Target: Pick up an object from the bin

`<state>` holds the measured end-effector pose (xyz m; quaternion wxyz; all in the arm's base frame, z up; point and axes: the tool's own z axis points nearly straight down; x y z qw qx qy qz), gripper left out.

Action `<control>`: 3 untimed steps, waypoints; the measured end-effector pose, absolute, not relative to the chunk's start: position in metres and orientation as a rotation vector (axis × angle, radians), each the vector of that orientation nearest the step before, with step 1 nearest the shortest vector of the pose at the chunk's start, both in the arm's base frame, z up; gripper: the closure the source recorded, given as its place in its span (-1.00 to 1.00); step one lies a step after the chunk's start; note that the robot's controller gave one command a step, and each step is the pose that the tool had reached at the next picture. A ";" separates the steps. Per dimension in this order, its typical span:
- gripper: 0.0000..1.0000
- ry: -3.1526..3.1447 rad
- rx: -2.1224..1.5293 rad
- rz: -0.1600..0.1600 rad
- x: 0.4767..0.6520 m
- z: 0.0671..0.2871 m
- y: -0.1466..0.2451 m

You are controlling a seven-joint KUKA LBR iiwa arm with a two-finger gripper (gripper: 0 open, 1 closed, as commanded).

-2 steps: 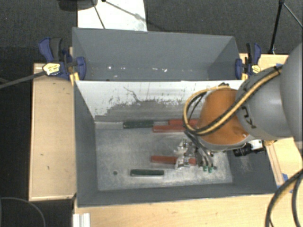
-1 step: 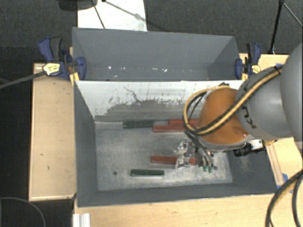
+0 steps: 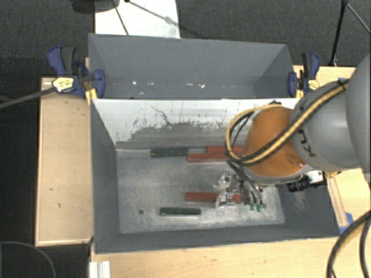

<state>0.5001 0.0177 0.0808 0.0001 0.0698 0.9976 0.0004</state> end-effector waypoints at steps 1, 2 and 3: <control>1.00 3.143 0.219 0.000 0.498 0.101 0.018; 1.00 3.135 0.218 0.001 0.500 0.123 0.018; 1.00 3.128 0.217 0.002 0.502 0.133 0.018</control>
Offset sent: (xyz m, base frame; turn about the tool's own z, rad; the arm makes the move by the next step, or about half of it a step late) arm 0.0001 0.0001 0.0595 0.0000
